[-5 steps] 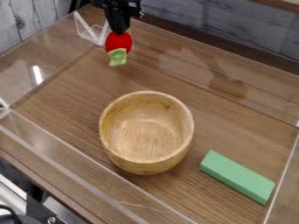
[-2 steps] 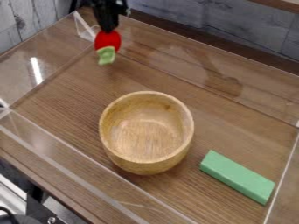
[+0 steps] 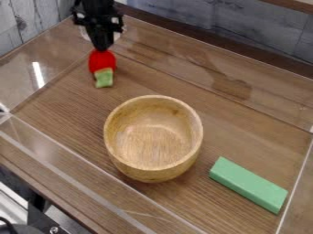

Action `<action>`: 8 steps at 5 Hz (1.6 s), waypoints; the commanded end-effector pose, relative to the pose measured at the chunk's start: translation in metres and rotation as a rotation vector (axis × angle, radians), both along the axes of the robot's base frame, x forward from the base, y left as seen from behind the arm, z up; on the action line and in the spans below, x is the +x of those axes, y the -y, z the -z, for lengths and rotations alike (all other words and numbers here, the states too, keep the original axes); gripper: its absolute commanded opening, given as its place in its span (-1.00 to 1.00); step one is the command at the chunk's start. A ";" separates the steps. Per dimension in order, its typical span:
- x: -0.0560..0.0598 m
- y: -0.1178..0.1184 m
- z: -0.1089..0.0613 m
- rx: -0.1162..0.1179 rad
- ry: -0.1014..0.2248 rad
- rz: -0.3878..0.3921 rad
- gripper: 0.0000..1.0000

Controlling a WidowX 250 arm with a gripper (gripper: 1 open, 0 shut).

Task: Move the red fruit to the left

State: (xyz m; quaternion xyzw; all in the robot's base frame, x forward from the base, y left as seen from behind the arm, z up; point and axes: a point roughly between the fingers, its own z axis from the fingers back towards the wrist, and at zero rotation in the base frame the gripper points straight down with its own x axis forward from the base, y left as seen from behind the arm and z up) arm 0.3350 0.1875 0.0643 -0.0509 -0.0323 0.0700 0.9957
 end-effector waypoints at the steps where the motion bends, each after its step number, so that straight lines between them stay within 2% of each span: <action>1: -0.003 -0.024 -0.029 0.038 0.082 -0.056 1.00; 2: -0.008 -0.029 -0.027 0.031 0.081 -0.093 1.00; 4: -0.013 -0.029 -0.054 0.024 0.087 -0.160 1.00; 6: -0.014 -0.022 -0.057 0.003 0.093 -0.039 1.00; 8: -0.006 0.010 -0.058 -0.012 0.082 0.061 1.00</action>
